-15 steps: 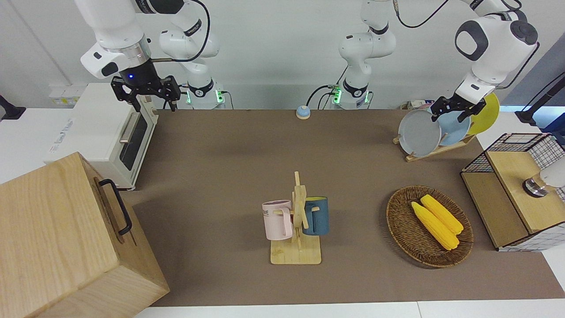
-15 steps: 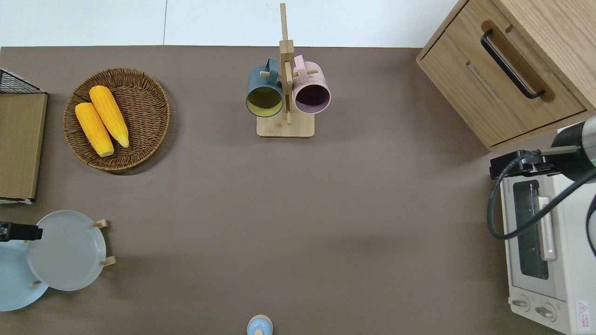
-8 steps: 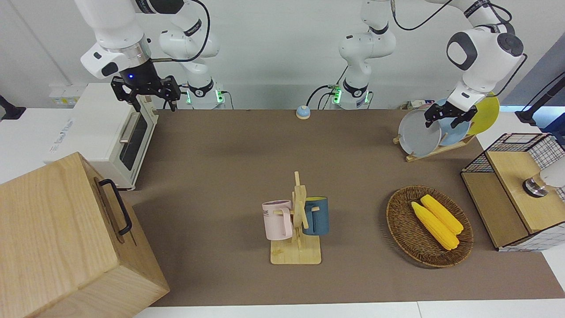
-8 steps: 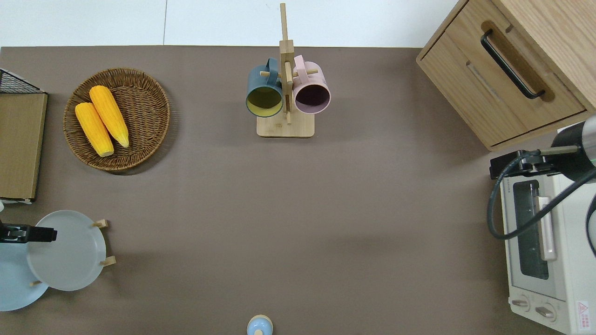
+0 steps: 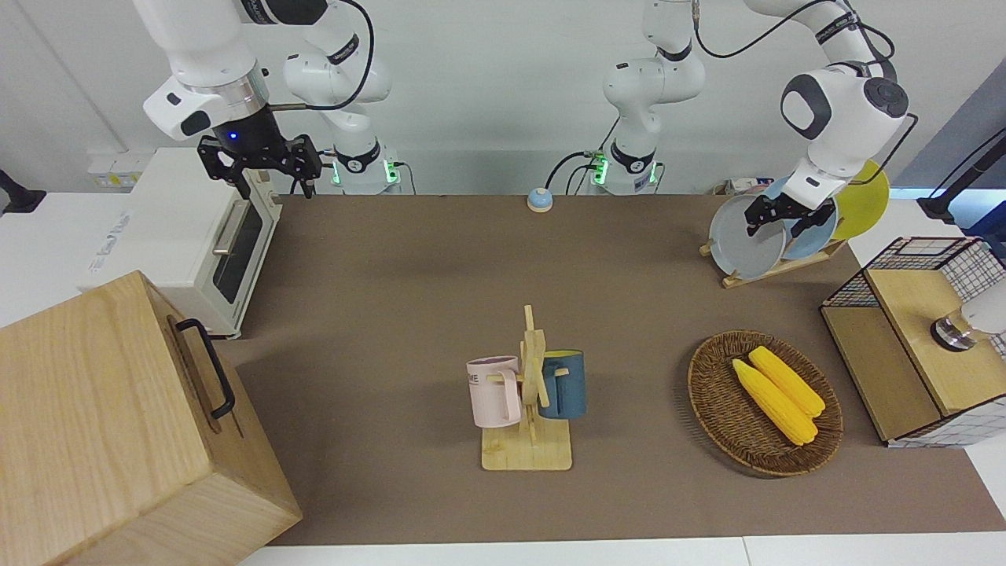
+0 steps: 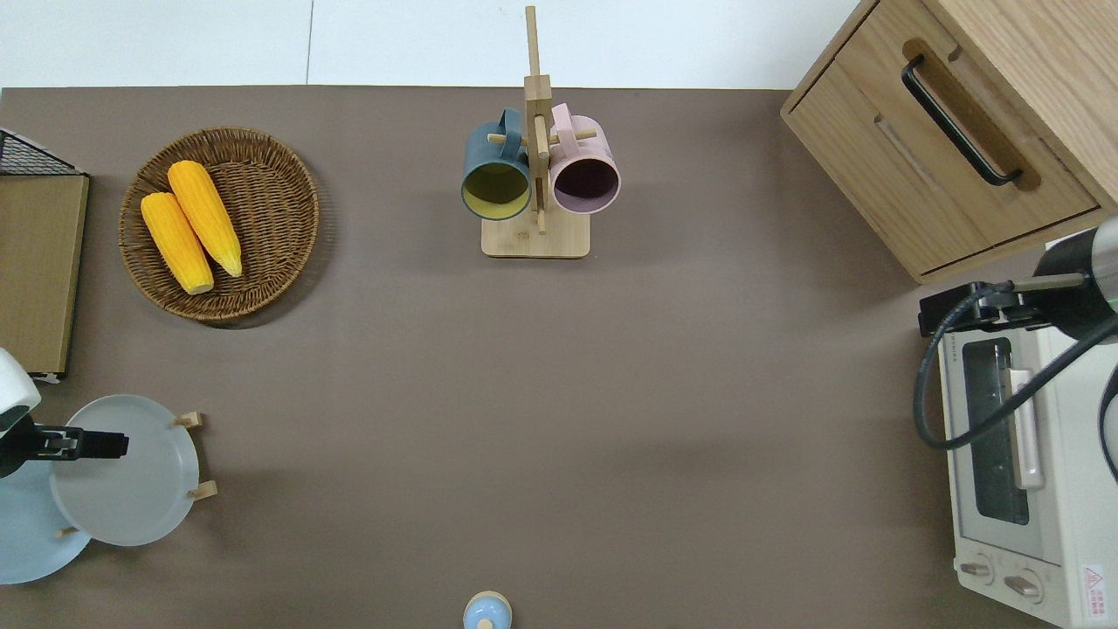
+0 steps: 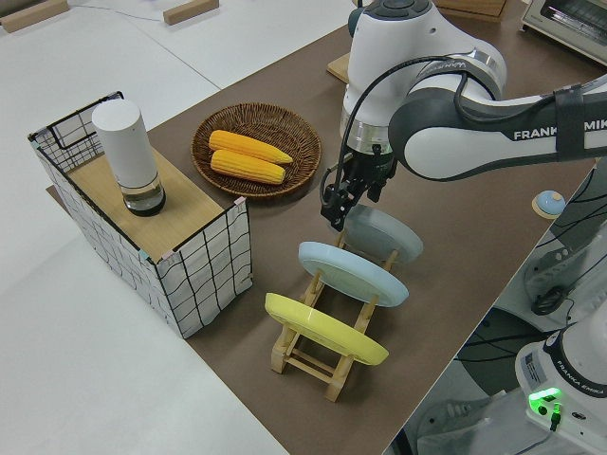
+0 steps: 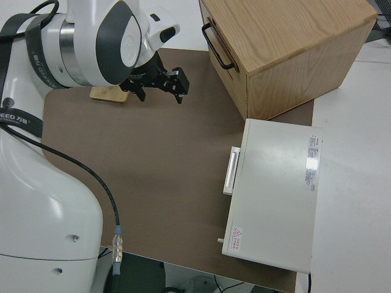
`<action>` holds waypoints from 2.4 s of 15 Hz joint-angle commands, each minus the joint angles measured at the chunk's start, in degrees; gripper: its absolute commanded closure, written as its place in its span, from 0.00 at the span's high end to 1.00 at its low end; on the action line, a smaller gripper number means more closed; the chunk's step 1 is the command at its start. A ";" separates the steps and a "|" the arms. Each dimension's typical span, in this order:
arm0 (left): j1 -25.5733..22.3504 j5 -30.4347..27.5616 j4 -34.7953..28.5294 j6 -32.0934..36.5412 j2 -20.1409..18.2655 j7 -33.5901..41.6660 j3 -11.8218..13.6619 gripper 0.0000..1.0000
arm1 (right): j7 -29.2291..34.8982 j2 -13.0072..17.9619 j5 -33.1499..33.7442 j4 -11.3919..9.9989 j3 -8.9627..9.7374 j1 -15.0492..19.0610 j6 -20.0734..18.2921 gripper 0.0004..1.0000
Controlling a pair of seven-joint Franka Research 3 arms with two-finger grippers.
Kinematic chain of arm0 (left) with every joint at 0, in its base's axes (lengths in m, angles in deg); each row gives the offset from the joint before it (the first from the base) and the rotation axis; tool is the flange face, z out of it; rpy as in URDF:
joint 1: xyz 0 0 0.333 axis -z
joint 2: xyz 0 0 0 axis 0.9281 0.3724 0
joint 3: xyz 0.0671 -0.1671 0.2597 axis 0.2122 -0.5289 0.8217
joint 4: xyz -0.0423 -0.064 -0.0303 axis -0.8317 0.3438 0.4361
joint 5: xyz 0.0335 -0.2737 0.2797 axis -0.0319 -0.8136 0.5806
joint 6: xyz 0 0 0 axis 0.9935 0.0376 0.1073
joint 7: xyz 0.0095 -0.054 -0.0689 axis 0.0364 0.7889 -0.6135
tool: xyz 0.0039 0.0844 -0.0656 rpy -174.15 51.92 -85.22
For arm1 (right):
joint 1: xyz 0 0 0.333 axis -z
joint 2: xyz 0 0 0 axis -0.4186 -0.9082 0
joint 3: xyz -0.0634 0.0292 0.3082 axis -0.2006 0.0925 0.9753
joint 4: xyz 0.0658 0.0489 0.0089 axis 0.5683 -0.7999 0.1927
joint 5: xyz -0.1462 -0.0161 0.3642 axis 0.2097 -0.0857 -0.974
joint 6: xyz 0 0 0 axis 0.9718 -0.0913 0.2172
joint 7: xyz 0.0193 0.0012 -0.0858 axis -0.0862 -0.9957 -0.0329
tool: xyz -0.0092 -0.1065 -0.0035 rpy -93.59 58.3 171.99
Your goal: Pick gray plate from low plate rack and place it on table with left arm
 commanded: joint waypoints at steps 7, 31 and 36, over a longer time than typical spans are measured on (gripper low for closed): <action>-0.32 1.12 -2.18 -0.95 -1.60 0.29 -0.02 0.31 | 0.22 -0.02 -0.15 0.37 -0.34 -0.43 -0.05 0.98; 0.65 1.21 12.40 18.28 -3.97 -0.76 -1.69 0.00 | 0.22 -0.02 -0.15 0.37 -0.34 -0.43 -0.05 0.98; 0.74 0.16 16.19 26.55 -4.76 -3.31 -5.03 0.00 | 0.22 -0.02 -0.15 0.37 -0.34 -0.43 -0.05 0.98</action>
